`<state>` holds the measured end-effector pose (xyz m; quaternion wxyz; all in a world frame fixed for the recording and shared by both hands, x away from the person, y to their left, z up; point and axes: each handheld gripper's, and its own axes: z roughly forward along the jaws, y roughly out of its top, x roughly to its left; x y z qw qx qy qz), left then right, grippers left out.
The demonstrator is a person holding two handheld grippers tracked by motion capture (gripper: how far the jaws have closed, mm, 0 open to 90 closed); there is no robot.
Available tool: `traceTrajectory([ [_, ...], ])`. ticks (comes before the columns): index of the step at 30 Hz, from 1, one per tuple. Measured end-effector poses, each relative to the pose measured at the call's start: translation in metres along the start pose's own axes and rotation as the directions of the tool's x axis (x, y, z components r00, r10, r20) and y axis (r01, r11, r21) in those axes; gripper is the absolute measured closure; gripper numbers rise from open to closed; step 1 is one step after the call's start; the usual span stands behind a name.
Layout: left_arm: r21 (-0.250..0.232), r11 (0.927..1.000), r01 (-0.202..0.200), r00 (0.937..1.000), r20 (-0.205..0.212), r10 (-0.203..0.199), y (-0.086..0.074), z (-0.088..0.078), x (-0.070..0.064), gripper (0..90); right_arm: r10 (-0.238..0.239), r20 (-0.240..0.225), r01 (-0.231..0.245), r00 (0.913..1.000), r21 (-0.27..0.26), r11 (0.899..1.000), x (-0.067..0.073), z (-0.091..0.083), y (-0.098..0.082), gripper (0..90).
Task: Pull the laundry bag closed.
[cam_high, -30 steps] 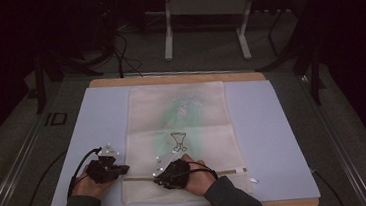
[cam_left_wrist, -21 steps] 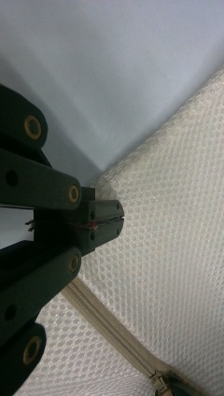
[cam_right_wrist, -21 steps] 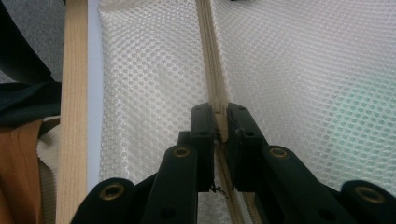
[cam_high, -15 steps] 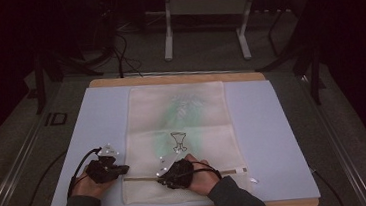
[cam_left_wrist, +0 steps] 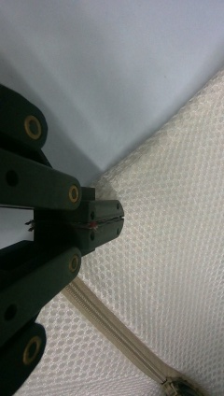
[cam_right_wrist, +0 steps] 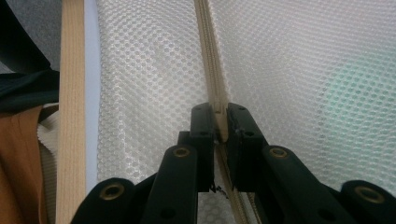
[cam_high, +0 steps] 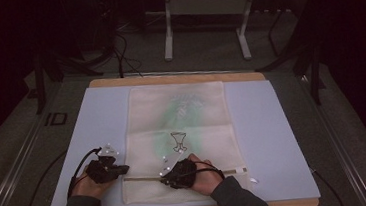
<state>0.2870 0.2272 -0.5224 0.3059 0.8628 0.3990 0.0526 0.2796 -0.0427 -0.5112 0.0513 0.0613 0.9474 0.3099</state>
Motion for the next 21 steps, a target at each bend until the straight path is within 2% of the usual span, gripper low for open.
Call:
traceTrajectory([
  [21,0.0,1.0,0.002,1.0,0.001,-0.002,0.0,0.0,0.0,89.9,0.011,0.007,-0.011,0.9999,0.008,1.0,-0.002,-0.008,-0.012,82.1],
])
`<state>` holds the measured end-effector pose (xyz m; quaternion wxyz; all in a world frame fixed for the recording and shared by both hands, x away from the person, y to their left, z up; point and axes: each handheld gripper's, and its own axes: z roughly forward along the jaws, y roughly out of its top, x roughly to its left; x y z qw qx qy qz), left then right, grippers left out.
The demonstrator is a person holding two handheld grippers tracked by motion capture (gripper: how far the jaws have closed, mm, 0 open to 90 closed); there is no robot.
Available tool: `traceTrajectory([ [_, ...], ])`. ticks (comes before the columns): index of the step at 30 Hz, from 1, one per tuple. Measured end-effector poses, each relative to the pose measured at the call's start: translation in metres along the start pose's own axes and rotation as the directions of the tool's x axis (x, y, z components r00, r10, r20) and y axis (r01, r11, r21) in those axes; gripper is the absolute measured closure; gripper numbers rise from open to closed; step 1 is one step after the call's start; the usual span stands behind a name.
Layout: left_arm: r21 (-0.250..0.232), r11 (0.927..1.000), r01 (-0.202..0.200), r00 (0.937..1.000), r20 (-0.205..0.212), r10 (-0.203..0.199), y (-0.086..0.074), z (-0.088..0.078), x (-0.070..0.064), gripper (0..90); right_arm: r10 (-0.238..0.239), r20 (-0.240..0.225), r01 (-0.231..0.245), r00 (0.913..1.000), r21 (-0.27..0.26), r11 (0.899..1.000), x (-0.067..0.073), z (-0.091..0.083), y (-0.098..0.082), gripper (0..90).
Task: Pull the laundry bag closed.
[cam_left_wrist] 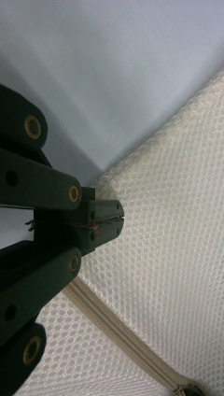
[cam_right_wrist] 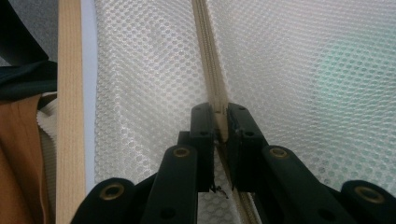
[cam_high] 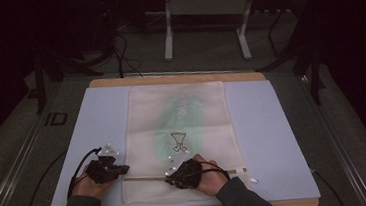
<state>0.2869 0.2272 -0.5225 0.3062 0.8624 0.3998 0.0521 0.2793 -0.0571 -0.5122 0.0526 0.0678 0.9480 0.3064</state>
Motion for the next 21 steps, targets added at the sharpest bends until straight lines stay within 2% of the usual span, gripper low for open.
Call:
traceTrajectory([
  [21,-0.001,1.0,0.0,1.0,0.0,0.0,0.0,0.0001,-0.0001,89.9,0.012,0.012,-0.012,0.9999,0.001,1.0,-0.0013,-0.0079,-0.0103,82.1],
])
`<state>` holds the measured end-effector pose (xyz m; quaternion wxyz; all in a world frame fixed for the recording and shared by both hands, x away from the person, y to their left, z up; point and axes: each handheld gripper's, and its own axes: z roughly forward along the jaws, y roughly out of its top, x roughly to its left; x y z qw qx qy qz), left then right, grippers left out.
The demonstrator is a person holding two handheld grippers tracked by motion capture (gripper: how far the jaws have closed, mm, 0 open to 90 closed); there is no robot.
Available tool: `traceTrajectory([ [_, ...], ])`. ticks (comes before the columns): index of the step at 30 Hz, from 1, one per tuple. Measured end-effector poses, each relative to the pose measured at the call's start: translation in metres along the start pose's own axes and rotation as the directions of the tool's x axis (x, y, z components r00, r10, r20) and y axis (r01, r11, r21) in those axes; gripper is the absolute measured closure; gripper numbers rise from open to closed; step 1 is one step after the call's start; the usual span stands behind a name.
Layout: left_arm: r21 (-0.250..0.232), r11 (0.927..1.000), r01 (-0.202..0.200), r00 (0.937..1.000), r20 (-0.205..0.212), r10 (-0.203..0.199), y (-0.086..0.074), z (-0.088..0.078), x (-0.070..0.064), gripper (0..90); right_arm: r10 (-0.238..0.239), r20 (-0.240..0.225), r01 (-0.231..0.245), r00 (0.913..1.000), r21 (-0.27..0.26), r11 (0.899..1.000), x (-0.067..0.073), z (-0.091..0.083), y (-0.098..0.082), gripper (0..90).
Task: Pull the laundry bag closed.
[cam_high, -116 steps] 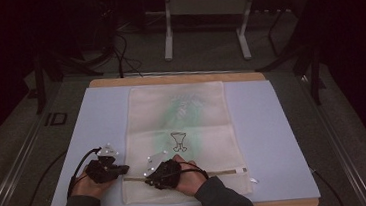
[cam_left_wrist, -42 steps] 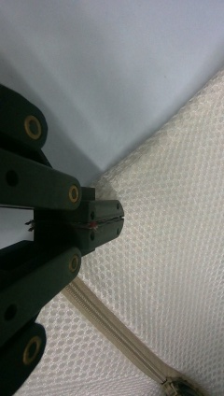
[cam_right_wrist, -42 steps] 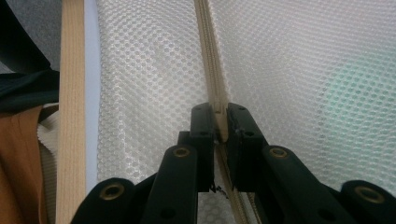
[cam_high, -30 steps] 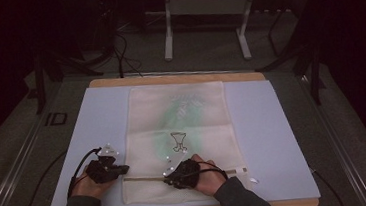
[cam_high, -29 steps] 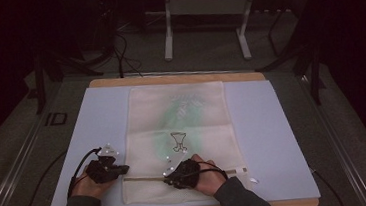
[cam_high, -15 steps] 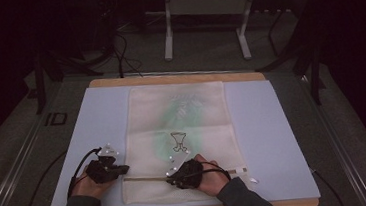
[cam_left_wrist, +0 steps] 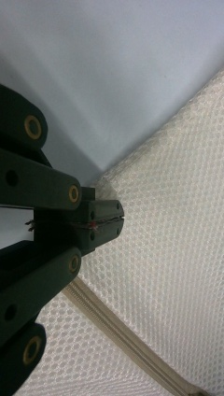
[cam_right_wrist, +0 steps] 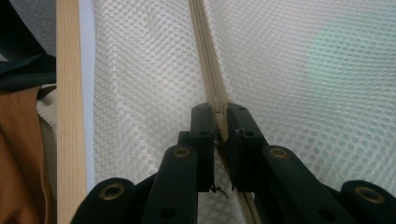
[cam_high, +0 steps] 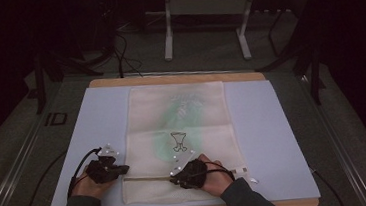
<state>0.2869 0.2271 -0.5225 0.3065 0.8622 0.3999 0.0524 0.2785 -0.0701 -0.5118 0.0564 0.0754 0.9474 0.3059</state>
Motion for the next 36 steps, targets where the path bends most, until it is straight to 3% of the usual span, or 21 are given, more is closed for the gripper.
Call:
traceTrajectory([
  [36,0.003,1.0,0.002,1.0,0.002,-0.002,0.0,0.0,0.0,89.9,0.031,0.019,-0.031,0.9993,0.012,0.999,-0.004,-0.015,-0.017,82.1],
])
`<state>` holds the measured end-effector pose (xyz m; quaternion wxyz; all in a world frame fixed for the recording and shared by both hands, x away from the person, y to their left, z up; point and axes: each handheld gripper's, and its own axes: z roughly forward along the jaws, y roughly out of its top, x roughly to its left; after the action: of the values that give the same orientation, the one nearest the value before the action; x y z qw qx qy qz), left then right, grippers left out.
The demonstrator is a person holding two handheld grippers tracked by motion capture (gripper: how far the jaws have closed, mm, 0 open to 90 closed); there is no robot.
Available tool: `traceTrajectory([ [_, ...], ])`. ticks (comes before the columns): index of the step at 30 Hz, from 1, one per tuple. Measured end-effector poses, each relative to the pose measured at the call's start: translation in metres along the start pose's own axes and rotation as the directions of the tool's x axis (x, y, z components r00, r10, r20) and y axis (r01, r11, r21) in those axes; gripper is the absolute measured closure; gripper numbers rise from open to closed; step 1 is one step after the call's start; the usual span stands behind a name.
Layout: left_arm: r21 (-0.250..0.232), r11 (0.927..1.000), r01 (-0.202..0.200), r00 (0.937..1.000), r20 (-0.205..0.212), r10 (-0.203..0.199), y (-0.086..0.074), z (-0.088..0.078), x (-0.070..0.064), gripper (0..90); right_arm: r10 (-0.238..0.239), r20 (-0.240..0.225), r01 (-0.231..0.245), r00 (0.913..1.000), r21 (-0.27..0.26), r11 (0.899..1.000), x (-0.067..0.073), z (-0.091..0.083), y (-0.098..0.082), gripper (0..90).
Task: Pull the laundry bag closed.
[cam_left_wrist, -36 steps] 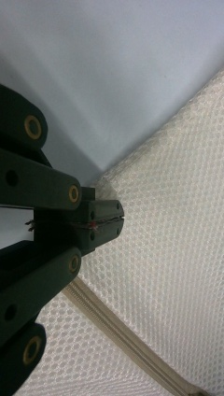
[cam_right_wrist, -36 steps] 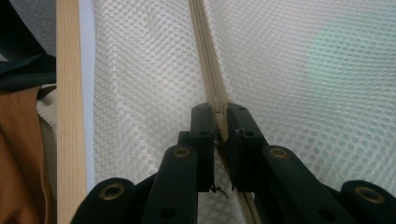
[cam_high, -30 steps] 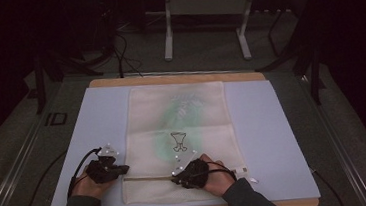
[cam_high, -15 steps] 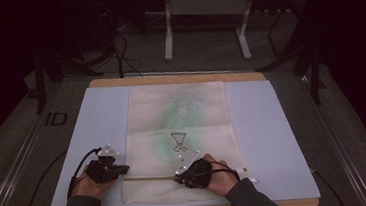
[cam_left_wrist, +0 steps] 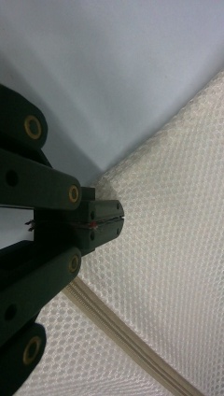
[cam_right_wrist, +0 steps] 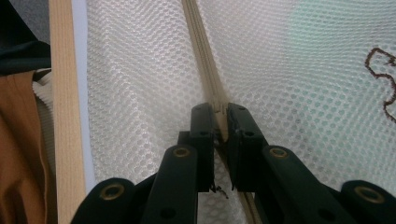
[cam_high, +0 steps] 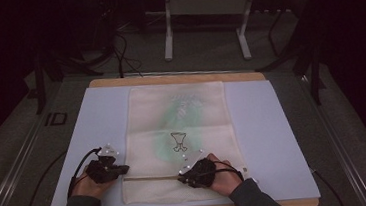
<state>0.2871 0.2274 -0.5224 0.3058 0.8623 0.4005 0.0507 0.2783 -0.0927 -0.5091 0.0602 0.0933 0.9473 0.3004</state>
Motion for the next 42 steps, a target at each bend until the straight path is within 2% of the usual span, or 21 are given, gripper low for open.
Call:
traceTrajectory([
  [42,-0.002,1.0,0.008,1.0,0.004,-0.008,0.0,0.0,0.001,89.9,0.031,0.011,-0.032,0.9994,0.014,0.999,-0.009,-0.023,-0.023,82.1],
])
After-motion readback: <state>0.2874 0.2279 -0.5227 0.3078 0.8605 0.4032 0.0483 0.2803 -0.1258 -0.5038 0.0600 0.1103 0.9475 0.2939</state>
